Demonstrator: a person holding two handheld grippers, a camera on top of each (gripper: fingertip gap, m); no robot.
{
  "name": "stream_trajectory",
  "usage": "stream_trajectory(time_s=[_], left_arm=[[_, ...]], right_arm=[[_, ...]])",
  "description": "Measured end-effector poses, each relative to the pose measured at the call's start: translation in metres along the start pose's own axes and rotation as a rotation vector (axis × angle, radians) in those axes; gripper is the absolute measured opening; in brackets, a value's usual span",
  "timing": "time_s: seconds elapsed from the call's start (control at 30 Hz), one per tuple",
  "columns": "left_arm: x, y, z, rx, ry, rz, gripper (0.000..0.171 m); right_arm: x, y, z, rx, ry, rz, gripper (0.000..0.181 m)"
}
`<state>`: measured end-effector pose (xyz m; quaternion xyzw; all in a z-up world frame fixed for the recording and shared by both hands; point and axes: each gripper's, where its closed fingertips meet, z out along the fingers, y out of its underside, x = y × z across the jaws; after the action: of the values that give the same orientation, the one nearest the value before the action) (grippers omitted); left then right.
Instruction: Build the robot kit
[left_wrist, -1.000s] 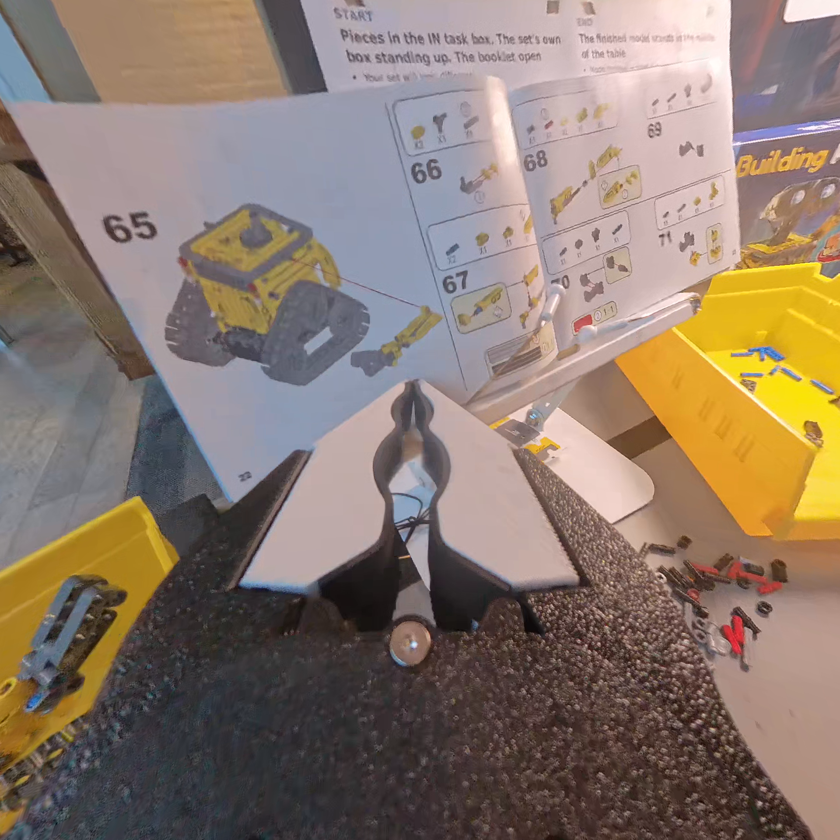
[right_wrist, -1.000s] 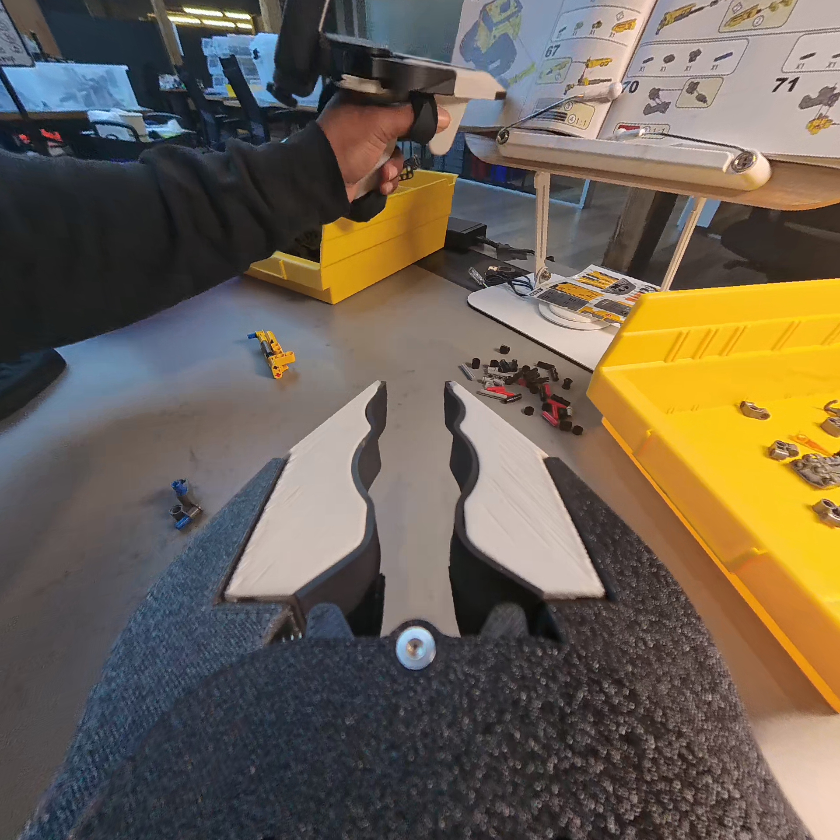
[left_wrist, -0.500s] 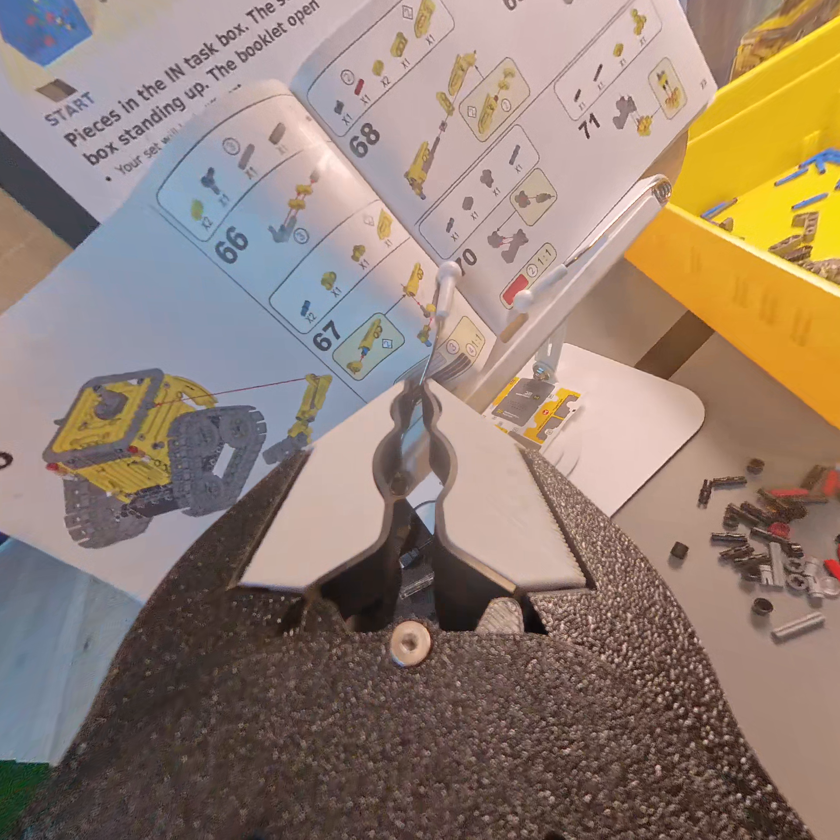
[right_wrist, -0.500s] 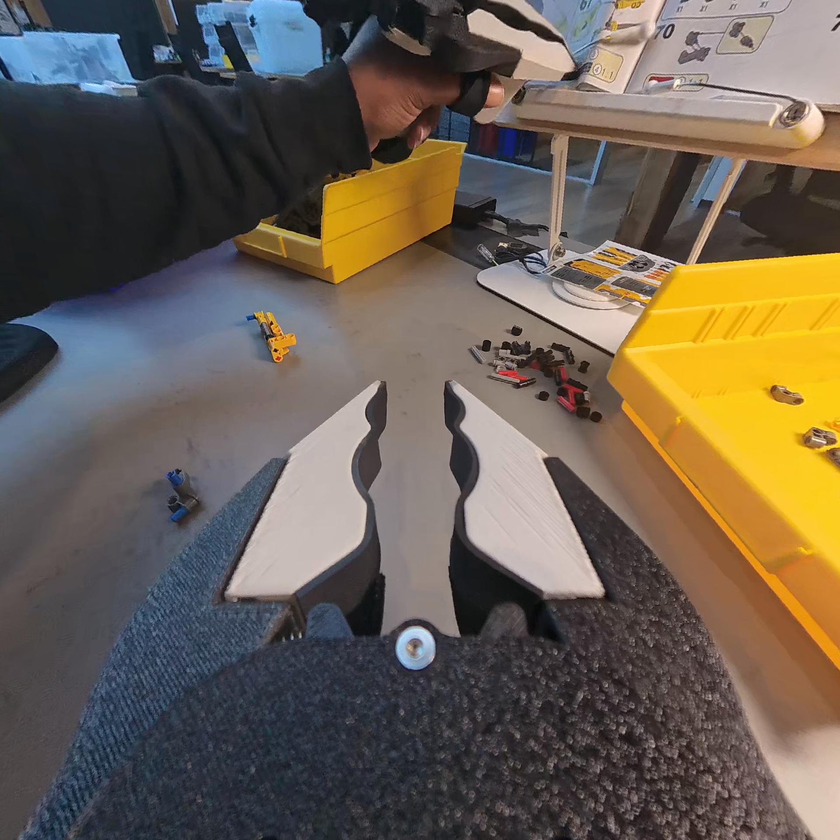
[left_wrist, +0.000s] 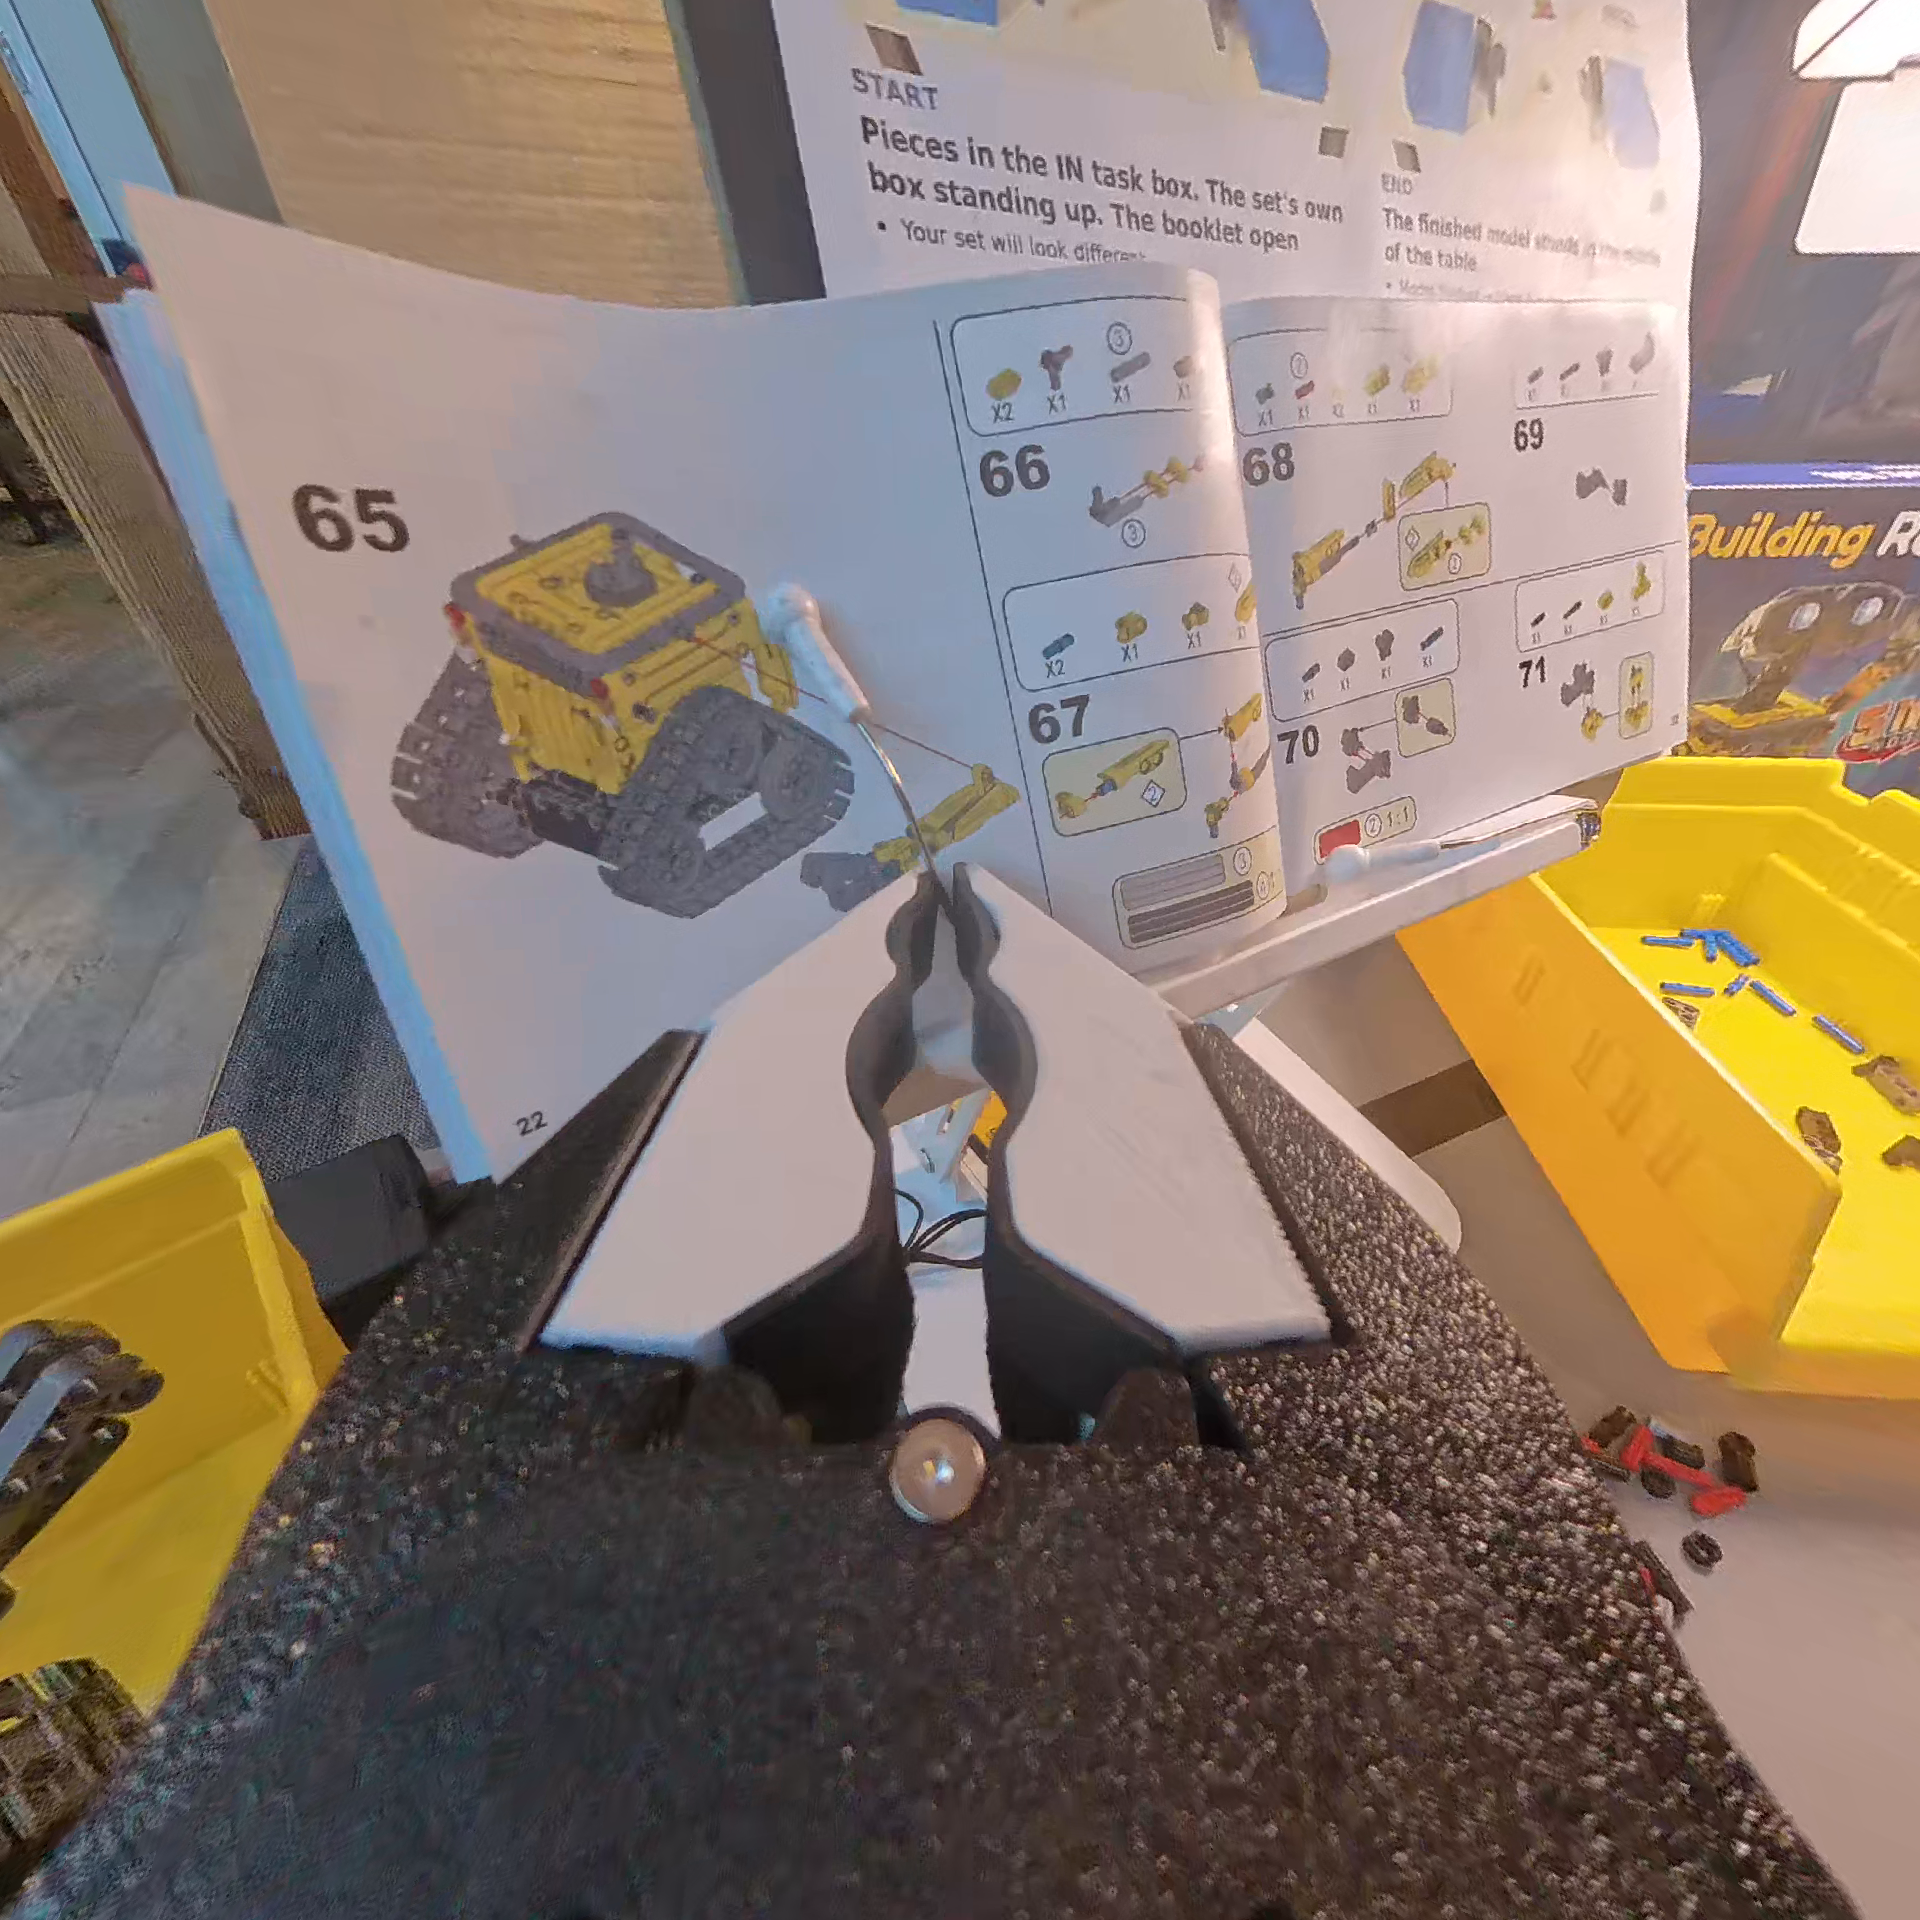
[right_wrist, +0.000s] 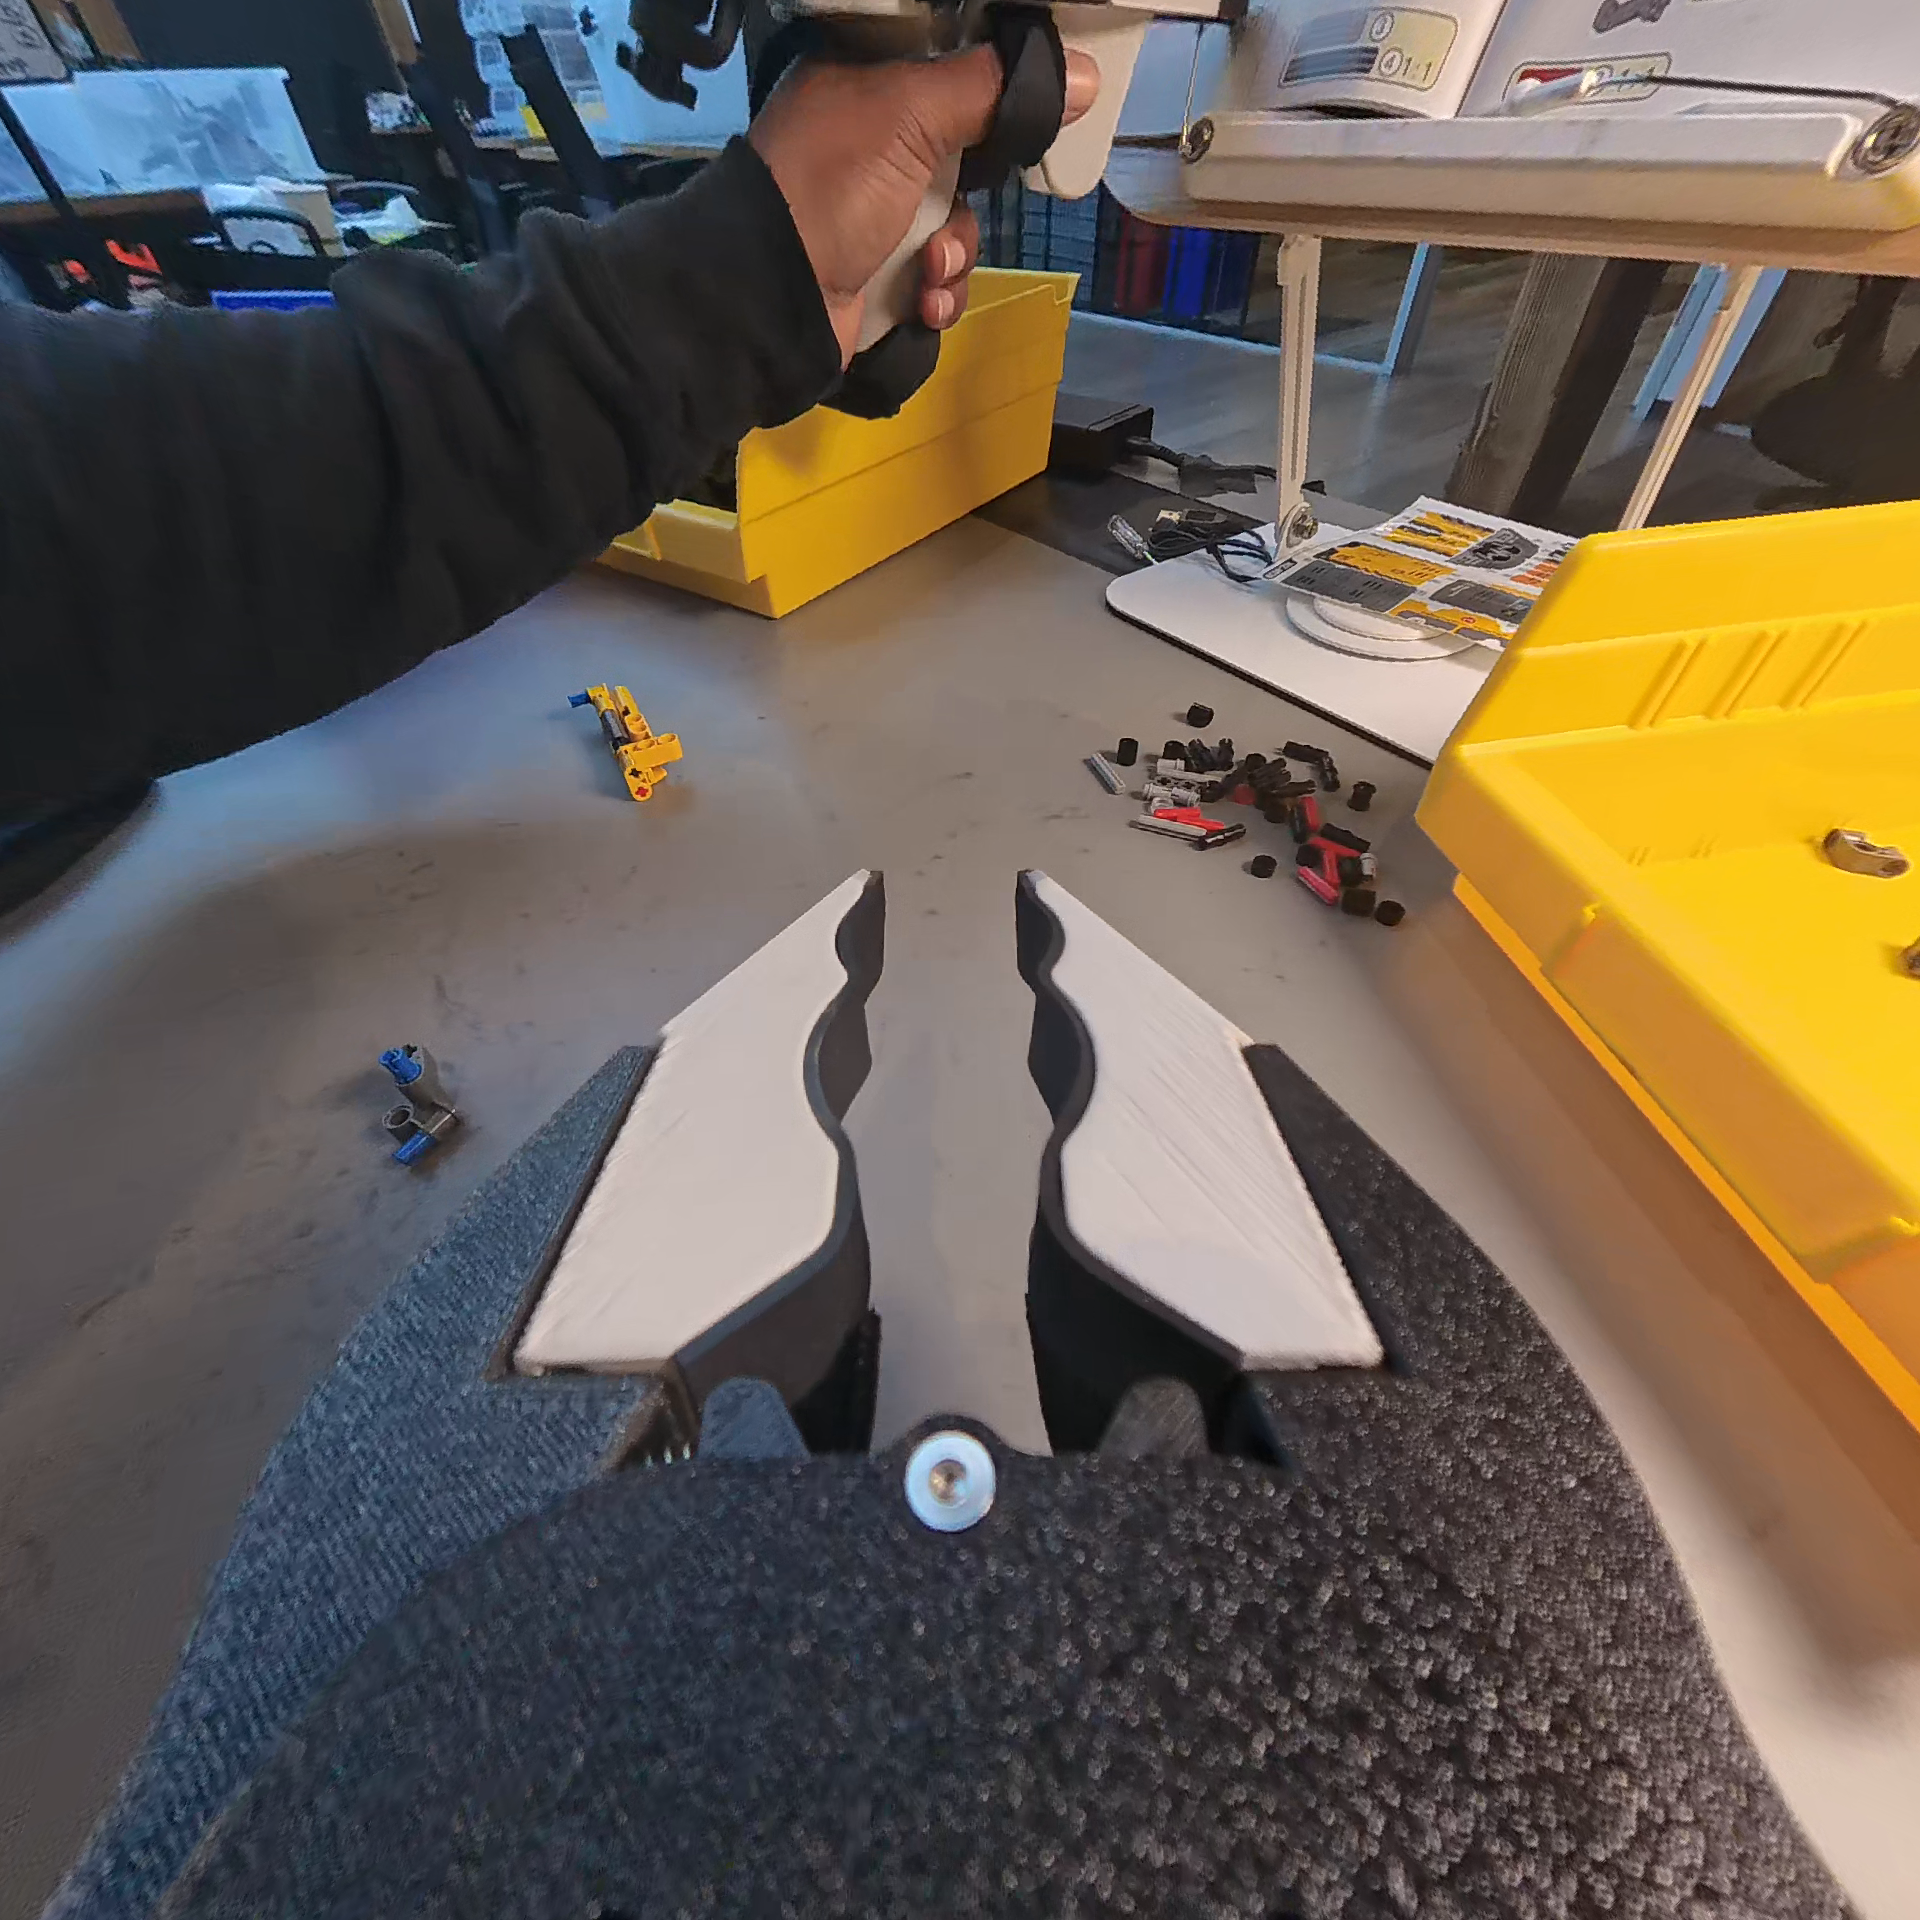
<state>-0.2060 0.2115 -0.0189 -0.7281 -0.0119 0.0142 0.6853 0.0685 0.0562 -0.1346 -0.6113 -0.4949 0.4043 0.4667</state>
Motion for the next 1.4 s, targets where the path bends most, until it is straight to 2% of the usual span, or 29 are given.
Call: stream_trajectory(time_s=[0.27,0.57,0.73,0.83,1.0,1.1,1.17,1.27,1.33,1.4], left_arm=[[-0.009,0.006,-0.006,0.021,-0.027,-0.108,0.004],[0.001,-0.001,-0.002,-0.010,-0.038,0.068,0.001],[-0.010,0.007,-0.011,0.027,-0.054,-0.158,0.004],[-0.014,0.020,-0.021,0.049,-0.079,-0.330,0.008],[0.002,0.040,-0.034,0.048,-0.016,-0.630,0.011],[0.023,0.038,-0.043,0.051,0.068,-0.711,0.020],[0.031,0.027,-0.050,0.062,0.087,-0.670,0.024],[0.026,0.003,-0.054,0.077,0.026,-0.453,0.032],[0.013,-0.005,-0.047,0.057,-0.055,-0.287,0.044],[0.001,-0.001,-0.033,-0.010,-0.101,-0.178,0.063]], right_arm=[[-0.001,0.001,0.000,-0.003,-0.002,-0.003,0.025],[-0.001,0.001,0.001,-0.004,-0.006,0.000,0.025],[0.003,-0.002,0.001,0.008,0.013,0.004,0.025],[0.010,-0.013,0.008,0.022,0.037,-0.012,0.025],[0.033,-0.071,0.035,0.091,0.115,-0.106,0.026],[0.062,-0.116,0.062,0.142,0.194,-0.182,0.027],[0.087,-0.140,0.084,0.157,0.245,-0.207,0.029],[0.131,-0.167,0.115,0.147,0.321,-0.231,0.029],[0.158,-0.176,0.132,0.101,0.370,-0.274,0.032],[0.180,-0.178,0.143,0.051,0.411,-0.287,0.037]])
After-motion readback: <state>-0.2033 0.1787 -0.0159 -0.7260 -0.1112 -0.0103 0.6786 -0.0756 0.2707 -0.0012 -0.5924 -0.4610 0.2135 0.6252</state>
